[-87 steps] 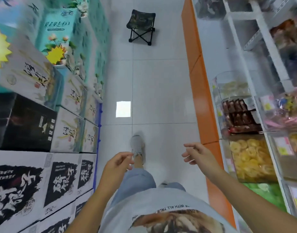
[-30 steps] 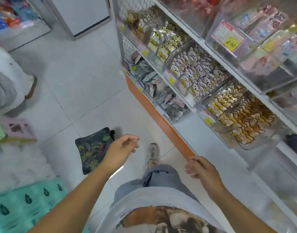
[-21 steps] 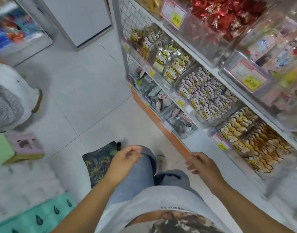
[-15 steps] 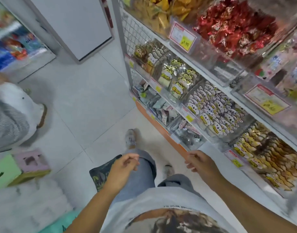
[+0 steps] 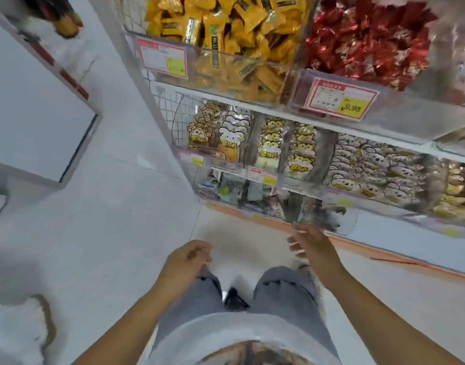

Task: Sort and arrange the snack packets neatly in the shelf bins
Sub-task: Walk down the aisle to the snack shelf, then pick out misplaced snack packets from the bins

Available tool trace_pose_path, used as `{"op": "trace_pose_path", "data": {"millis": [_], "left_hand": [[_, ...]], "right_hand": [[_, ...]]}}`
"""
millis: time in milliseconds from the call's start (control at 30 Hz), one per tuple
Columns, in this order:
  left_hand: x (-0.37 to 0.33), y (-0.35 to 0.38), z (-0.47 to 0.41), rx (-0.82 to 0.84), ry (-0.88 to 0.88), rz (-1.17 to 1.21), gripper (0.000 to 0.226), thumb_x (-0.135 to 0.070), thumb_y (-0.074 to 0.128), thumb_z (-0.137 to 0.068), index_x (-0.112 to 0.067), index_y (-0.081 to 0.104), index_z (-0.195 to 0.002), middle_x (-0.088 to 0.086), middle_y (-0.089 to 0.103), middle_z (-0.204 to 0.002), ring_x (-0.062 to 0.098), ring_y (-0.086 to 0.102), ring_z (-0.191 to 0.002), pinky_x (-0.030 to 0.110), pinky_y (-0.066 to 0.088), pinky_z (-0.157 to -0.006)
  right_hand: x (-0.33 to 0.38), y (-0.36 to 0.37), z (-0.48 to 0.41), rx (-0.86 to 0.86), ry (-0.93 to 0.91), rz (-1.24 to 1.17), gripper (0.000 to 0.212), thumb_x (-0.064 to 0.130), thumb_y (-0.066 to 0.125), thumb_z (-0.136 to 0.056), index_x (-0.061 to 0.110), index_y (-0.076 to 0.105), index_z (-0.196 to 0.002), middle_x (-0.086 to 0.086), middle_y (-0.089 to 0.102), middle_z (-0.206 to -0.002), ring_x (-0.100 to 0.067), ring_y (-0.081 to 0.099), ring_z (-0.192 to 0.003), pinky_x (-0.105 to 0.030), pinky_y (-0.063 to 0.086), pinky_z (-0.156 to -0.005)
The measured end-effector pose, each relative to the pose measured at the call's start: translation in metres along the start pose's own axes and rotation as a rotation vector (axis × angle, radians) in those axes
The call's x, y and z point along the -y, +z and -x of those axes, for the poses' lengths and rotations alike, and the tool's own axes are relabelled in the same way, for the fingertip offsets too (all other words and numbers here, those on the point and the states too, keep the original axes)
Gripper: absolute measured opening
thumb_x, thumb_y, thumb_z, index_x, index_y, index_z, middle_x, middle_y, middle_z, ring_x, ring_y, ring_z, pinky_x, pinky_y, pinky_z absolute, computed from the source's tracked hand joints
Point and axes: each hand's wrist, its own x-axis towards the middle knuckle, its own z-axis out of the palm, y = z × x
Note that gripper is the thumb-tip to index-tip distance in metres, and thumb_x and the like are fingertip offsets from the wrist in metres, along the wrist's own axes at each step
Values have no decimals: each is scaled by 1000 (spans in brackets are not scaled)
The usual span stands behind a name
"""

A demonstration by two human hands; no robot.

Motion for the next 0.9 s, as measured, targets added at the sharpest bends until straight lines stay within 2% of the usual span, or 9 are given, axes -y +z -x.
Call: {"op": "trace_pose_path", "data": {"millis": [133,233,333,433,500,600,700,767,900], "left_hand": [[-2,-26,-36,57,15,-125,21,-17,52,-95,-29,69,-94,-9,72,-86,6,66,-74,21,48,-68],[7,-21,-70,45,21,-229,18,-26,51,-92,-34,67,-94,-13,69,-96,8,65,-88,30,51,-82],[19,0,-106,47,33,-253,17,-27,52,-92,-36,66,-93,-14,68,-99,10,63,-94,29,49,-84],[30,33,-150,34,108,-293,15,-25,55,-94,-34,68,-93,-14,68,-95,7,62,-92,24,44,-79],[37,56,-185,8,214,-318,13,-22,59,-93,-26,70,-98,-12,68,-95,4,63,-89,23,46,-80],[48,88,-242,26,448,-350,15,-20,66,-89,-22,69,-104,-10,66,-95,-6,61,-84,24,52,-79],[55,112,-294,-7,651,-518,36,-30,65,-89,-30,60,-125,-11,57,-109,5,57,-101,26,48,-86],[63,123,-323,-120,828,-583,44,-30,67,-87,-28,56,-130,-12,47,-124,5,44,-116,22,37,-98],[80,131,-358,-256,1078,-671,47,-30,67,-88,-21,55,-132,-6,44,-134,2,36,-122,7,20,-103]], "right_hand": [[-9,29,18,-68,50,-62,17,14,48,-98,20,58,-111,-9,70,-94,-22,65,-79,-30,50,-70],[-36,40,13,-93,87,-45,18,15,48,-97,21,59,-110,-4,71,-90,-18,67,-78,-25,51,-67],[-65,43,-20,-109,101,-18,19,15,49,-95,22,61,-109,0,72,-87,-15,68,-75,-23,49,-64],[-85,44,-72,-94,33,59,18,19,52,-95,25,62,-109,1,71,-87,-18,67,-77,-36,52,-71],[-94,45,-114,-107,-44,126,18,22,52,-94,30,63,-106,1,71,-87,-24,66,-78,-37,53,-71],[-107,44,-177,-181,-257,307,20,26,50,-96,32,63,-110,8,65,-96,-16,61,-83,-20,44,-66],[-118,42,-232,-252,-501,618,34,32,43,-95,32,56,-126,8,51,-122,-15,53,-111,-17,36,-84],[-128,44,-261,-317,-655,759,41,35,39,-92,26,56,-128,6,51,-128,-19,49,-120,-20,36,-91],[-139,58,-289,-495,-762,964,42,34,38,-97,25,46,-138,0,57,-122,-21,61,-104,-32,47,-83]]}}
